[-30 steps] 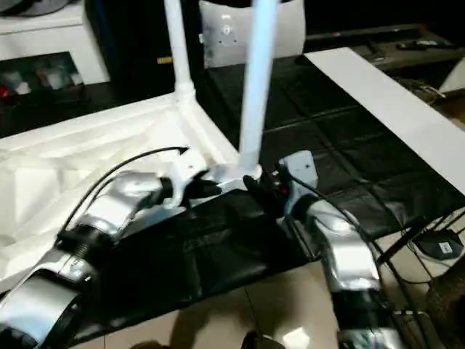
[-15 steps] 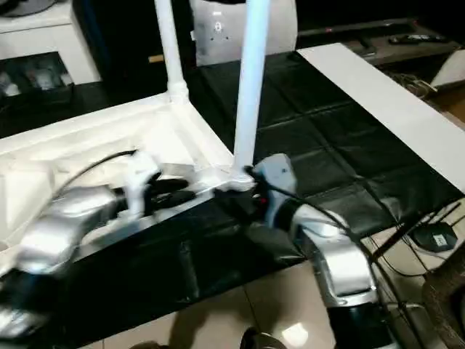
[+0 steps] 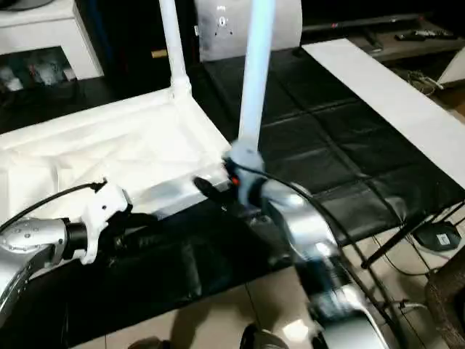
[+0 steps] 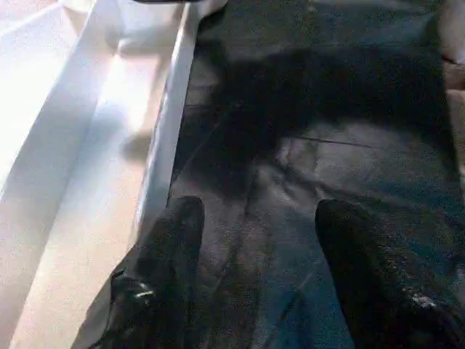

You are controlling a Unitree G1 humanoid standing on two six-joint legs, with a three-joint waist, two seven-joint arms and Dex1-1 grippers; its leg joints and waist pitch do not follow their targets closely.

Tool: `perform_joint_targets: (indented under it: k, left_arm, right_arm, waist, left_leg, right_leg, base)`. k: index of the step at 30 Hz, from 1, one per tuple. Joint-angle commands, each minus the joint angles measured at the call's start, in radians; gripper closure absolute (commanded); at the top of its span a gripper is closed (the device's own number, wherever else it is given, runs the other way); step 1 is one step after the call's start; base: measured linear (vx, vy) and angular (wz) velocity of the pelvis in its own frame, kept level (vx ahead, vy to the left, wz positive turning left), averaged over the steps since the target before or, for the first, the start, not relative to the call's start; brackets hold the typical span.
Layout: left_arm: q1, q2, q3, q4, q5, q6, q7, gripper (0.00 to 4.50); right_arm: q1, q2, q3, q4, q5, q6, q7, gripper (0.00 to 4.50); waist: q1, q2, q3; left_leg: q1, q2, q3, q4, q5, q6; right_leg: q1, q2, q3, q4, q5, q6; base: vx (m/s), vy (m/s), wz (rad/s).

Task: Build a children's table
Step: Rotate table base

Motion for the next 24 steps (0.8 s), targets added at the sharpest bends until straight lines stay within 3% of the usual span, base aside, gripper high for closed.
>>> perform_joint_targets:
  k: [1,5,6,8,11,12,15,24]
  left_arm:
    - [0.009,0.022,-0.013,-0.012,0.016,0.022,0.026,1.43]
    - [0.018,0.040,-0.028,-0.008,0.042,0.022,0.056,1.43]
    - [0.016,0.037,-0.031,0.004,0.056,0.010,0.071,1.43]
    - [0.013,0.031,-0.032,0.014,0.067,-0.002,0.085,1.43]
    - [-0.003,0.019,-0.038,0.040,0.089,-0.022,0.120,1.43]
    - [-0.008,0.023,-0.045,0.053,0.098,-0.034,0.133,1.43]
    - [-0.013,0.021,-0.051,0.069,0.110,-0.054,0.157,1.43]
    - [-0.023,-0.002,-0.053,0.113,0.141,-0.106,0.220,1.43]
  right_arm:
    - [-0.039,0.015,-0.078,0.099,-0.010,-0.059,-0.106,0.00]
    - [-0.089,0.042,-0.171,0.208,0.013,-0.123,-0.239,0.00]
    - [-0.102,0.046,-0.204,0.231,0.030,-0.139,-0.276,0.00]
    - [-0.115,0.044,-0.229,0.254,0.044,-0.155,-0.306,0.00]
    - [-0.148,0.025,-0.275,0.316,0.068,-0.202,-0.353,0.00]
    - [-0.165,0.009,-0.298,0.350,0.077,-0.229,-0.361,0.00]
    - [-0.195,-0.023,-0.335,0.405,0.084,-0.273,-0.365,0.00]
    - [-0.216,-0.084,-0.364,0.484,0.091,-0.323,-0.361,0.00]
  waist:
    - [-0.002,0.010,-0.062]
    - [0.001,0.005,-0.065]
    - [0.007,0.010,-0.065]
    - [0.007,0.007,-0.068]
    - [0.008,0.004,-0.066]
    - [0.010,0.002,-0.064]
    - [0.016,0.000,-0.066]
    - [0.018,-0.007,-0.072]
  left_leg:
    - [0.001,0.033,-0.011,-0.071,-0.108,0.072]
    - [0.009,0.032,-0.006,-0.071,-0.110,0.059]
    - [0.014,0.033,-0.005,-0.071,-0.107,0.058]
    - [0.007,0.033,-0.006,-0.071,-0.097,0.057]
    - [0.003,0.026,-0.003,-0.068,-0.137,0.054]
    - [0.005,0.022,-0.003,-0.067,-0.165,0.055]
    - [0.011,0.020,-0.001,-0.065,-0.169,0.056]
    - [0.000,0.020,-0.001,-0.061,-0.135,0.075]
  right_leg:
    - [0.068,-0.070,0.084,-0.050,-0.333,-0.087]
    - [0.063,-0.069,0.089,-0.049,-0.339,-0.095]
    - [0.059,-0.071,0.091,-0.047,-0.326,-0.100]
    - [0.064,-0.067,0.092,-0.038,-0.292,-0.112]
    - [0.066,-0.070,0.090,-0.046,-0.356,-0.092]
    - [0.064,-0.072,0.085,-0.056,-0.423,-0.067]
    - [0.060,-0.070,0.085,-0.062,-0.447,-0.053]
    - [0.063,-0.067,0.081,-0.053,-0.408,-0.059]
  base:
    - [0.000,0.000,0.00]
    - [0.000,0.000,0.00]
    - [0.000,0.000,0.00]
    - [0.000,0.000,0.00]
    - [0.000,0.000,0.00]
    - [0.000,0.000,0.00]
    - [0.000,0.000,0.00]
    - [0.000,0.000,0.00]
